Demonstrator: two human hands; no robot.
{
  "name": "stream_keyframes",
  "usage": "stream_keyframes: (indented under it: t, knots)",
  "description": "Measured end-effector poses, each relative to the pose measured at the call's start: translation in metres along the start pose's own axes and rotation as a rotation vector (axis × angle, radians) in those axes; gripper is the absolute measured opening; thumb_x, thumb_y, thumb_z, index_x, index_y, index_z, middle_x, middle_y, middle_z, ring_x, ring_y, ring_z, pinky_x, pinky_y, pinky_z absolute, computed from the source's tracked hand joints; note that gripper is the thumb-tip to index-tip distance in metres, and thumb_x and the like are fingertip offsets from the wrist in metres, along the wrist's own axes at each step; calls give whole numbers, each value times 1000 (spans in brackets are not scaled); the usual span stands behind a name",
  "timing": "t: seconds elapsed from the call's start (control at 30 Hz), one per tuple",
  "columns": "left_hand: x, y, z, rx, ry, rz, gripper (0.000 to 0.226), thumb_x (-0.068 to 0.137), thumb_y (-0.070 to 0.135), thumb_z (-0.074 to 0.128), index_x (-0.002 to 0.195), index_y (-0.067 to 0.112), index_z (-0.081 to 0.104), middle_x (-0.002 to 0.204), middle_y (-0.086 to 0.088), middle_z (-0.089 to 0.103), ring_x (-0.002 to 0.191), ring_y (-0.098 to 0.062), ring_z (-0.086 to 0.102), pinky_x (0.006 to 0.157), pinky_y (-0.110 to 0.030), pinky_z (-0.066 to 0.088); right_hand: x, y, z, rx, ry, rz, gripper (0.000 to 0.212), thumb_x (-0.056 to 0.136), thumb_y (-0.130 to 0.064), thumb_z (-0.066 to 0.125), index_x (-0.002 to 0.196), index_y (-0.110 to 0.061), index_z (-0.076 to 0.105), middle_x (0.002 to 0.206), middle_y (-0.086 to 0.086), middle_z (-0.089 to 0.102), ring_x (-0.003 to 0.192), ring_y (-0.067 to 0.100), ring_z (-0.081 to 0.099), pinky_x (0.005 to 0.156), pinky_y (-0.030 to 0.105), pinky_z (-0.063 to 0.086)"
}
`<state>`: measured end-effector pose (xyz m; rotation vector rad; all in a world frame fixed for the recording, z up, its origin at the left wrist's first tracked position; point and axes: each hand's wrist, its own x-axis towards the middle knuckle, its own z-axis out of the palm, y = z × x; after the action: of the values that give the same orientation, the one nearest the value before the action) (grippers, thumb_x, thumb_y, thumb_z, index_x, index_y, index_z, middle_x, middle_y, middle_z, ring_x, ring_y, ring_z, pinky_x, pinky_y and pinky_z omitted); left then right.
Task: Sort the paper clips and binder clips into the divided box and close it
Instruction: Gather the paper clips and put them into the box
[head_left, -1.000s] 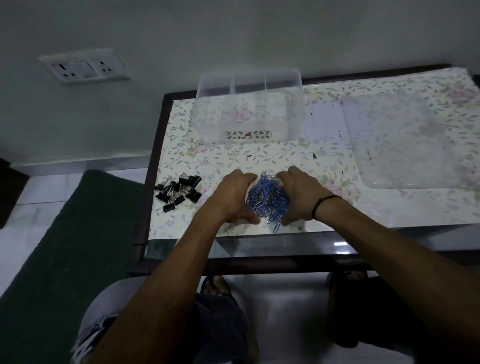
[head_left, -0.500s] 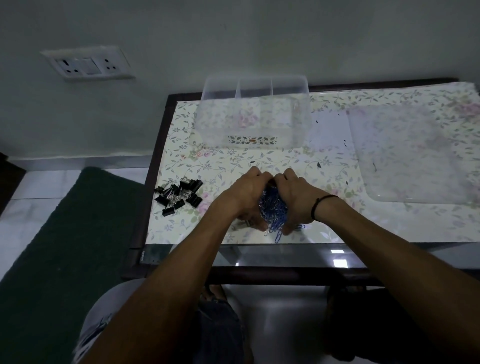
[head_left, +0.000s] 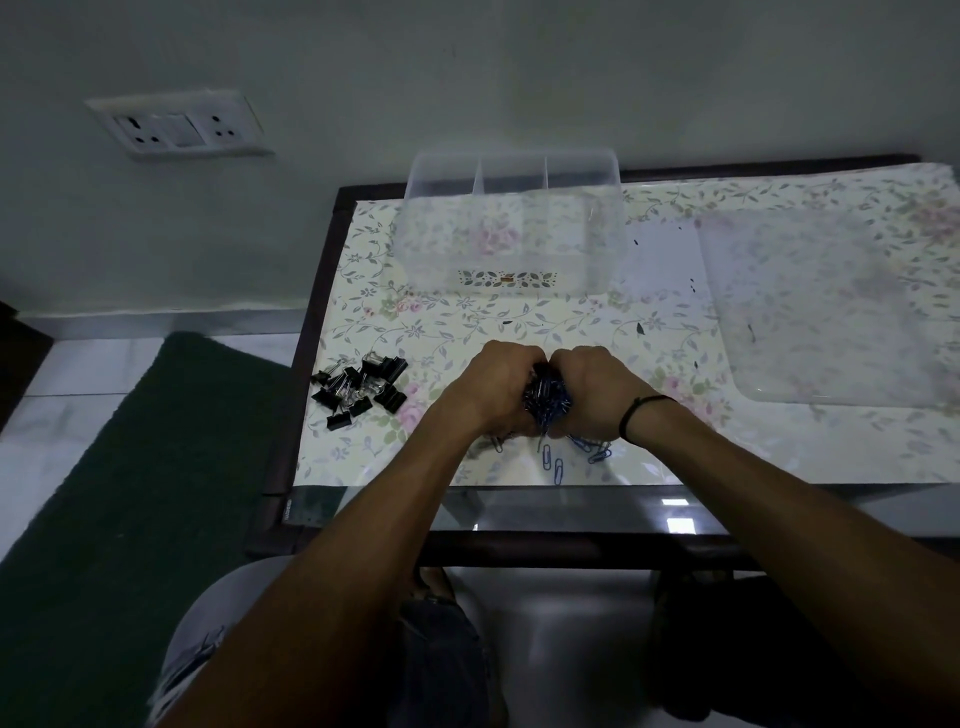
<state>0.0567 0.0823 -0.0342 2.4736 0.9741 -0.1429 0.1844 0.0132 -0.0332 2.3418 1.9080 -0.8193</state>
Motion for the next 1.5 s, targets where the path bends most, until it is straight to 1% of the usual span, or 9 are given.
stream_keyframes:
  t: [0.17, 0.37, 0.5, 0.63, 0.7, 0.8, 1.03, 1.37, 1.5]
  knots:
    - [-1, 0, -12, 71, -88, 23, 91, 61, 28, 94, 141, 20, 52, 132, -4, 64, 119, -23, 61, 97, -32, 49, -2, 2, -14, -70, 16, -20, 68, 60, -35, 89, 119, -12, 64, 112, 9, 66, 99, 25, 63, 79, 32, 55]
    - [-1, -2, -25, 89, -117, 7, 73, 71, 23, 87, 138, 20, 58, 131, -5, 65, 115, -23, 63, 94, -38, 55, -1, 2, -27, -108, -26, -10, 73, 59, -42, 89, 123, -18, 64, 114, 3, 69, 101, 22, 65, 82, 33, 56]
    - [4, -10, -43, 50, 101, -65, 54, 78, 20, 84, 128, 22, 64, 127, -6, 66, 102, -20, 67, 88, -35, 56, 10, 7, -46, -73, 169, 23, 70, 58, -49, 89, 116, -21, 65, 113, 5, 66, 96, 24, 65, 83, 38, 57]
    - [18, -31, -66, 29, 383, -82, 66, 83, 18, 77, 143, 21, 48, 150, -5, 42, 118, -23, 58, 89, -31, 47, 27, 16, -59, 5, 460, 20, 88, 69, -36, 87, 141, -15, 39, 145, 13, 35, 96, 37, 62, 83, 41, 53]
    - [29, -46, -69, 22, 323, -127, 83, 87, 22, 74, 156, 21, 28, 164, -5, 22, 140, -25, 42, 105, -38, 43, 36, 25, -62, 20, 402, 68, 105, 72, -33, 85, 154, -16, 21, 159, 12, 17, 113, 39, 58, 94, 43, 50]
    - [36, -62, -65, 7, 143, -177, 92, 91, 29, 70, 161, 17, 11, 168, -8, 7, 150, -25, 28, 116, -40, 35, 46, 36, -62, -23, 247, 118, 102, 78, -34, 80, 156, -13, 17, 158, 14, 21, 132, 37, 45, 105, 42, 41]
    - [19, -52, -72, 28, 81, -144, 76, 93, 34, 67, 156, 15, 27, 145, -16, 44, 130, -30, 48, 102, -36, 41, 28, 41, -68, -62, 241, 114, 54, 87, -30, 71, 133, -9, 53, 127, 17, 55, 117, 33, 52, 92, 36, 42]
    - [-19, -29, -65, 78, -12, -125, 75, 92, 38, 68, 153, 16, 31, 141, -13, 49, 126, -28, 51, 100, -37, 44, -11, 36, -65, -143, 180, 140, 49, 82, -36, 74, 124, -15, 59, 116, 9, 61, 103, 28, 61, 84, 36, 52]
    - [-27, -20, -66, 72, 181, -108, 70, 83, 34, 79, 143, 19, 47, 134, -8, 50, 115, -27, 58, 91, -37, 50, -24, 23, -61, -153, 325, 102, 65, 72, -36, 83, 123, -13, 51, 116, 10, 53, 93, 30, 61, 76, 40, 54]
